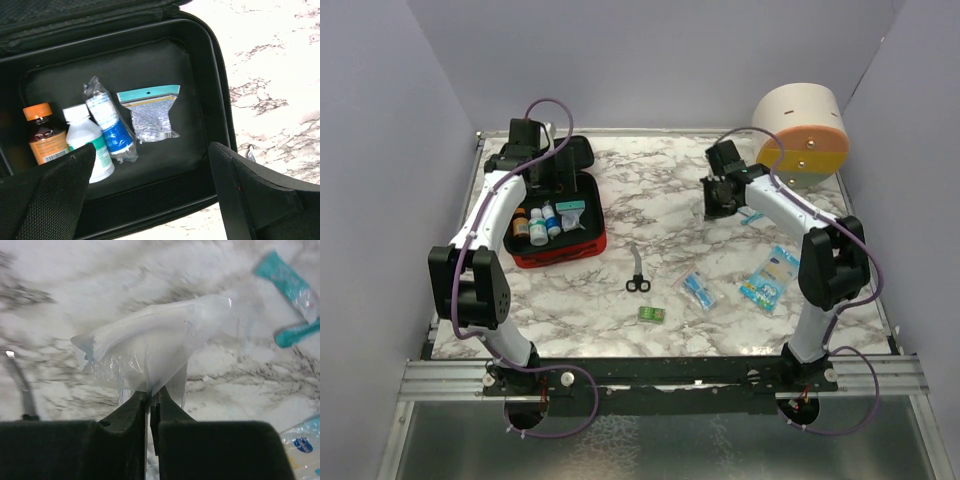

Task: Organize the medicine kit
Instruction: Pick up the medical item at the center of the board, then place the medical item at the medicine box, then pick up the medical item at the center of the board.

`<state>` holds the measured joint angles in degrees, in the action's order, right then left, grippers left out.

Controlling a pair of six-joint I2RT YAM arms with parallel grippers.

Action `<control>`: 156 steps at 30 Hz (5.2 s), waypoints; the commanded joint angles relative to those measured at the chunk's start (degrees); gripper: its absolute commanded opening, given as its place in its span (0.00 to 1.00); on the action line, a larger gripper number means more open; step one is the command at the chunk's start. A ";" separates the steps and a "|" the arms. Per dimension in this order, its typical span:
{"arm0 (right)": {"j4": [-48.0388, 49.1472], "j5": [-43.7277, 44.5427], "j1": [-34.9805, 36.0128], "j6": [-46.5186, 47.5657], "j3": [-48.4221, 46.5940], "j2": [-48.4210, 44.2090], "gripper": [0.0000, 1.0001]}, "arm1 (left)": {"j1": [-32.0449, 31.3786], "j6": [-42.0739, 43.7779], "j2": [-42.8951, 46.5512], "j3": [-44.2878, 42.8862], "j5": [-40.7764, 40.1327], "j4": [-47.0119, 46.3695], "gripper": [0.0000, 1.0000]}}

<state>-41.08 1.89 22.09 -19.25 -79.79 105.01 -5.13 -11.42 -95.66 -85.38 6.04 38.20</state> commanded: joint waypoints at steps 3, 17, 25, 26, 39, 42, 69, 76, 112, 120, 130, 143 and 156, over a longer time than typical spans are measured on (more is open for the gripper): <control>-6.32 -1.84 8.23 -0.91 -21.72 5.18 0.04 | 5.78 -1.30 2.80 1.71 0.17 -0.14 0.99; 3.43 -15.06 22.85 -7.59 -45.61 24.62 0.04 | 13.67 -0.24 9.05 6.96 0.77 -0.43 0.99; 11.33 -19.65 24.84 -10.11 -46.08 28.39 0.04 | 14.68 -0.53 12.69 11.05 1.73 -0.49 0.99; 11.94 -19.95 24.85 -10.31 -46.27 28.87 0.04 | 14.67 -0.68 12.83 11.23 1.82 -0.49 0.99; 12.26 -15.16 24.85 -12.44 -59.25 42.33 0.04 | 14.75 -2.70 13.55 12.48 2.83 -0.82 0.99; 12.32 -12.70 24.85 -12.12 -57.38 42.01 0.04 | 14.71 -2.64 14.02 12.98 2.72 -0.92 0.99; -1.60 4.17 24.14 -15.66 -54.59 40.34 0.04 | 14.87 -1.70 15.28 14.67 3.34 -0.95 0.99; -3.13 3.81 24.14 -16.59 -53.02 39.93 0.08 | 14.86 -1.37 15.11 14.40 3.49 -1.01 0.99; -6.71 17.85 7.68 -10.83 -19.56 -2.37 0.64 | 14.86 2.24 15.36 13.59 3.75 -0.57 0.99; -9.90 17.49 -1.27 -17.06 -2.00 -13.66 0.70 | 14.17 3.03 13.85 11.20 4.94 -0.65 0.99; -7.94 12.55 -3.80 -20.11 7.93 -19.85 0.76 | 12.11 3.70 12.25 8.45 2.76 -0.57 0.99; -3.40 -2.25 -3.05 -9.55 7.59 -20.03 0.85 | 12.15 9.42 15.60 8.06 1.05 0.87 0.99; -6.89 5.61 15.01 -12.94 14.51 -18.51 0.83 | 12.16 10.16 11.68 3.38 5.91 7.07 0.99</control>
<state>-46.72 4.36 34.20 -27.77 -67.35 85.54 7.11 -2.13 -83.15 -79.24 10.59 43.11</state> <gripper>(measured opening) 0.839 0.991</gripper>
